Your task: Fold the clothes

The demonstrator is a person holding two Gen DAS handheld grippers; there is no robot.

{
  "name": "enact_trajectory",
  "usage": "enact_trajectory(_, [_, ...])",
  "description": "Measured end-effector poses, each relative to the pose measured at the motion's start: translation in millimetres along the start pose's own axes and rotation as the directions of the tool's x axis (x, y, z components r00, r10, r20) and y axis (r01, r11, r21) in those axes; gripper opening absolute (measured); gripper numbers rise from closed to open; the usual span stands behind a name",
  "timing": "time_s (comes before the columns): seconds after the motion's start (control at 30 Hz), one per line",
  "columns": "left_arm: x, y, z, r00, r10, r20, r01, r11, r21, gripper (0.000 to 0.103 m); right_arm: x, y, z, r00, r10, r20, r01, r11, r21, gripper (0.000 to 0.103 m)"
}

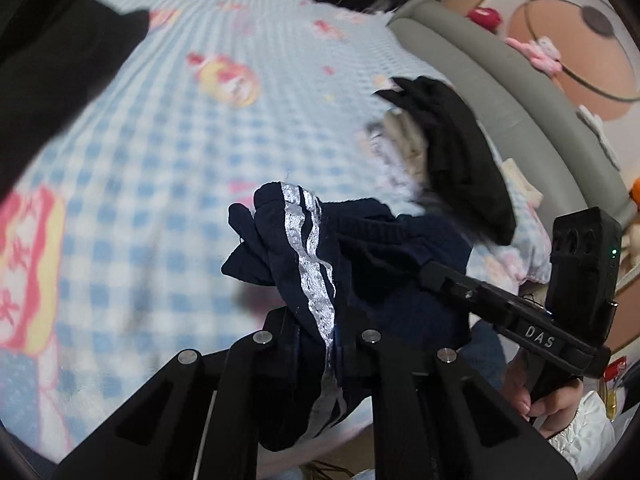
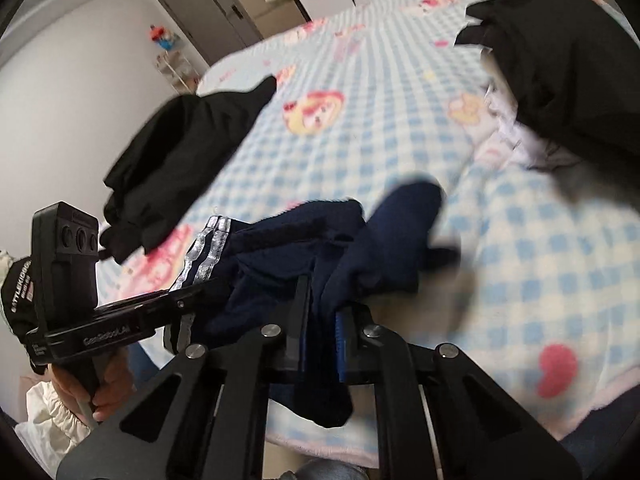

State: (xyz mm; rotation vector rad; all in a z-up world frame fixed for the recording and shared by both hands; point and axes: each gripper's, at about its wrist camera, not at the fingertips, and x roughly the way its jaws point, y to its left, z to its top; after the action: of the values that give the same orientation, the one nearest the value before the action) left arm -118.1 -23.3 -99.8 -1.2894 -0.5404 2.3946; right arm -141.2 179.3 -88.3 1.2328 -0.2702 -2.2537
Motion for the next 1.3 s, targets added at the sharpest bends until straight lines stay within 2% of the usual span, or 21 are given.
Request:
enact_trajectory(0.33, [-3.8, -75.0, 33.7, 0.999, -0.038, 0.007, 0.037, 0.993, 0.115, 0.012, -64.7, -38.4, 17.3, 0.993, 0.059, 0.1, -0.068, 0.994, 0.089, 0.009])
enact_trajectory(0.43, [-1.7, -106.8, 52.0, 0.997, -0.072, 0.002, 0.071, 0.983, 0.172, 0.012, -90.9, -48.2, 30.7, 0.986, 0.04, 0.161, -0.058, 0.993, 0.107, 0.009])
enact_trajectory(0.53, [8.9, -143.2, 78.9, 0.992, -0.123, 0.001, 0.12, 0.967, 0.224, 0.012, -129.0, -64.1, 53.7, 0.969, 0.038, 0.243, -0.062, 0.994, 0.093, 0.009])
enact_trajectory(0.6, [21.6, -168.8, 99.5, 0.988, -0.152, -0.007, 0.149, 0.955, 0.256, 0.012, -154.2, -79.7, 70.1, 0.955, 0.001, 0.298, -0.027, 0.996, 0.082, 0.009])
enact_trajectory(0.7, [49.7, -206.8, 133.8, 0.986, -0.165, -0.012, 0.161, 0.94, 0.301, 0.012, -183.9, -113.5, 96.0, 0.937, -0.04, 0.346, 0.003, 0.994, 0.107, 0.009])
enact_trajectory(0.9, [97.0, -265.6, 199.1, 0.979, -0.202, 0.022, 0.184, 0.926, 0.328, 0.013, -230.0, -168.6, 160.8, 0.899, -0.148, 0.412, 0.105, 0.987, 0.125, 0.009])
enact_trajectory(0.97, [123.5, -268.5, 215.6, 0.982, -0.188, 0.033, 0.17, 0.938, 0.302, 0.013, -231.7, -184.9, 179.7, 0.895, -0.171, 0.412, 0.133, 0.984, 0.12, 0.01])
enact_trajectory(1.03, [154.7, -260.0, 223.2, 0.985, -0.172, 0.0, 0.167, 0.954, 0.25, 0.016, -221.9, -209.8, 193.2, 0.887, -0.234, 0.398, 0.191, 0.971, 0.145, 0.014])
enact_trajectory(1.1, [185.3, -248.3, 225.7, 0.987, -0.155, -0.05, 0.162, 0.967, 0.195, 0.016, -194.4, -244.4, 197.3, 0.91, -0.266, 0.317, 0.212, 0.957, 0.195, 0.022])
enact_trajectory(1.13, [195.1, -243.5, 224.3, 0.989, -0.133, -0.063, 0.142, 0.972, 0.186, 0.017, -181.2, -258.7, 196.2, 0.913, -0.294, 0.284, 0.233, 0.945, 0.229, 0.022])
enact_trajectory(1.2, [214.5, -234.0, 221.6, 0.992, -0.088, -0.09, 0.102, 0.981, 0.166, 0.025, -159.7, -284.4, 188.0, 0.911, -0.342, 0.231, 0.268, 0.916, 0.3, 0.025])
enact_trajectory(1.23, [218.7, -230.3, 220.7, 0.993, -0.078, -0.086, 0.091, 0.983, 0.16, 0.028, -150.1, -296.4, 182.6, 0.912, -0.357, 0.204, 0.278, 0.901, 0.333, 0.025])
enact_trajectory(1.3, [197.9, -228.7, 221.4, 0.992, -0.124, 0.012, 0.121, 0.979, 0.164, 0.043, -147.4, -312.0, 172.3, 0.909, -0.369, 0.195, 0.283, 0.888, 0.363, 0.025])
